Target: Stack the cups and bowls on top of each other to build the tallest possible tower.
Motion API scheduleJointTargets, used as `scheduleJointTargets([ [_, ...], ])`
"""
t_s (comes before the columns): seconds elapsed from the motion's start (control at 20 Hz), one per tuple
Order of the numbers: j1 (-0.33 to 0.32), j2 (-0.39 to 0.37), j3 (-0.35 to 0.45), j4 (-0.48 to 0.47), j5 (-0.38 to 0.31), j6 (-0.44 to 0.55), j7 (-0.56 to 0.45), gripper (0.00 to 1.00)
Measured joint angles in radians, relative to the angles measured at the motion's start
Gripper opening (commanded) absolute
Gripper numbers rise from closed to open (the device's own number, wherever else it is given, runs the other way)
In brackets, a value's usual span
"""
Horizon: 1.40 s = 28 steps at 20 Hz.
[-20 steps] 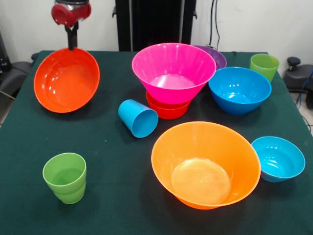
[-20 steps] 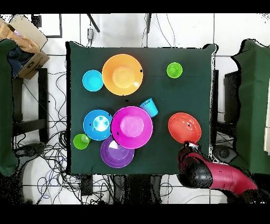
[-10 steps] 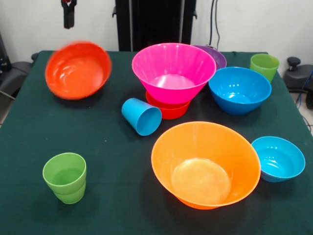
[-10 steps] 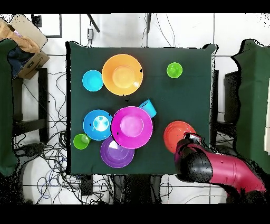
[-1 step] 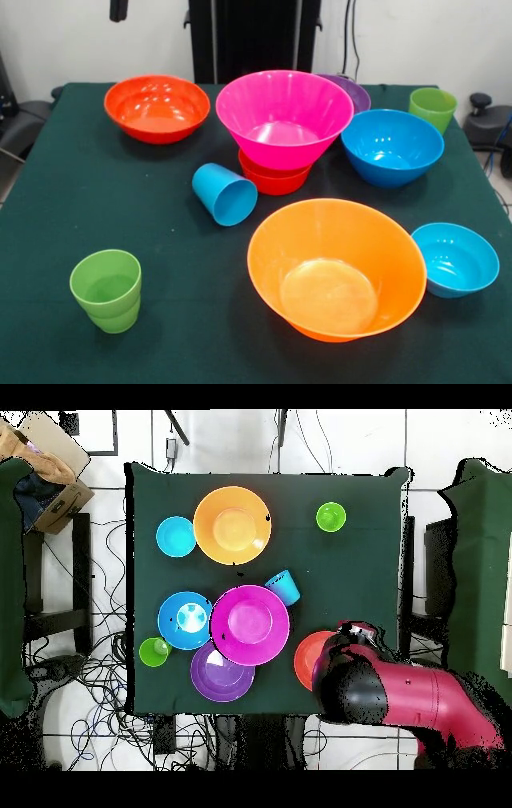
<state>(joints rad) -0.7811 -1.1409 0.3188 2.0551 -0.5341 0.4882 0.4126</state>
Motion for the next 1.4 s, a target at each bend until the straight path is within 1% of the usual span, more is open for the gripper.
scheduleJointTargets([
  [0.2, 0.003, 0.007, 0.000, -0.007, 0.000, -0.002, 0.000, 0.00],
  [0.35, 0.003, 0.035, -0.001, -0.010, -0.002, -0.017, 0.000, 0.00],
  [0.6, -0.009, 0.119, -0.002, -0.010, -0.002, -0.062, 0.000, 0.00],
  [0.65, -0.013, 0.137, -0.002, -0.010, -0.002, -0.071, 0.000, 1.00],
  [0.75, -0.014, 0.167, -0.005, -0.009, -0.002, -0.083, 0.000, 1.00],
  [1.0, -0.014, 0.205, -0.007, -0.006, -0.002, -0.085, 0.000, 1.00],
  [1.4, -0.031, 0.205, -0.009, 0.002, -0.002, -0.085, 0.000, 1.00],
])
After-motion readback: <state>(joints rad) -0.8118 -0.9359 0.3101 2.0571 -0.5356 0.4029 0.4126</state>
